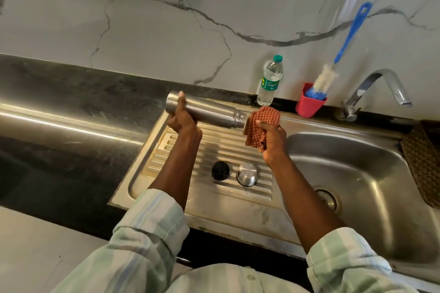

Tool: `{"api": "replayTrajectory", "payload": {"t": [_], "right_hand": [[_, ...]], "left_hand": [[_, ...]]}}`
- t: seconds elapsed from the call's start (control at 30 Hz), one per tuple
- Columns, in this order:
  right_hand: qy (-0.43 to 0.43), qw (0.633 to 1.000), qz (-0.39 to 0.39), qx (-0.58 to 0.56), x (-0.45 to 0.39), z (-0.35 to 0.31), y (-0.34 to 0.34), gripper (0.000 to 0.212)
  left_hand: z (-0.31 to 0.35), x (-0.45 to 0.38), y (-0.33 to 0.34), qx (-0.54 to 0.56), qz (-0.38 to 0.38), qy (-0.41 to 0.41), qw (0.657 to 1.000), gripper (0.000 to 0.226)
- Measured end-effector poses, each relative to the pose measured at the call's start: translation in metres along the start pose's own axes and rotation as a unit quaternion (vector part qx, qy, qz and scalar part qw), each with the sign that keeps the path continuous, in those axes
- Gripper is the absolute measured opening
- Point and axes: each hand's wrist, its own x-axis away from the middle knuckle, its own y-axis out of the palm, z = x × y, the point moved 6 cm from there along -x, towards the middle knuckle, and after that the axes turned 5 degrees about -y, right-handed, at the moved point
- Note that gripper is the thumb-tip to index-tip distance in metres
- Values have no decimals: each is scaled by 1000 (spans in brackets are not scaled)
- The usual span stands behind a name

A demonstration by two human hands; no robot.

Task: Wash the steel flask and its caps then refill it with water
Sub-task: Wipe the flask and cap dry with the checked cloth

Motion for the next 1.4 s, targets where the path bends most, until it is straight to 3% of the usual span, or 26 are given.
{"api": "replayTrajectory", "payload": {"t": [0.1,0.33,0.5,0.97,1.03,1.13,1.2,1.27,1.4], "right_hand": [[-12,999,-38,-10,3,-6,7,34],[-59,990,-119,42,19,-21,55,25],[-89,983,-150,64,20,-28,64,35],[-88,968,-191,138,16,-15,81,21],[-84,971,-180,133,14,-13,78,20],[-69,977,-163,116,12,-8,67,27],[-57,982,-145,103,10,-4,57,33],[-44,987,-125,91,10,0,44,36],[-23,995,-90,32,15,1,17,31]], "left_hand": [[-20,2,-17,39,80,-108,990,71],[-62,24,1,14,-14,-295,955,62],[-69,22,-9,-43,-9,-341,939,68],[-64,0,-39,-282,-44,-396,873,81],[-59,2,-38,-310,-54,-366,876,78],[-47,12,-37,-349,-53,-258,899,44],[-42,17,-41,-403,-36,-177,897,30],[-38,18,-46,-489,-21,-63,869,33],[-28,50,-50,-616,6,130,777,40]]}}
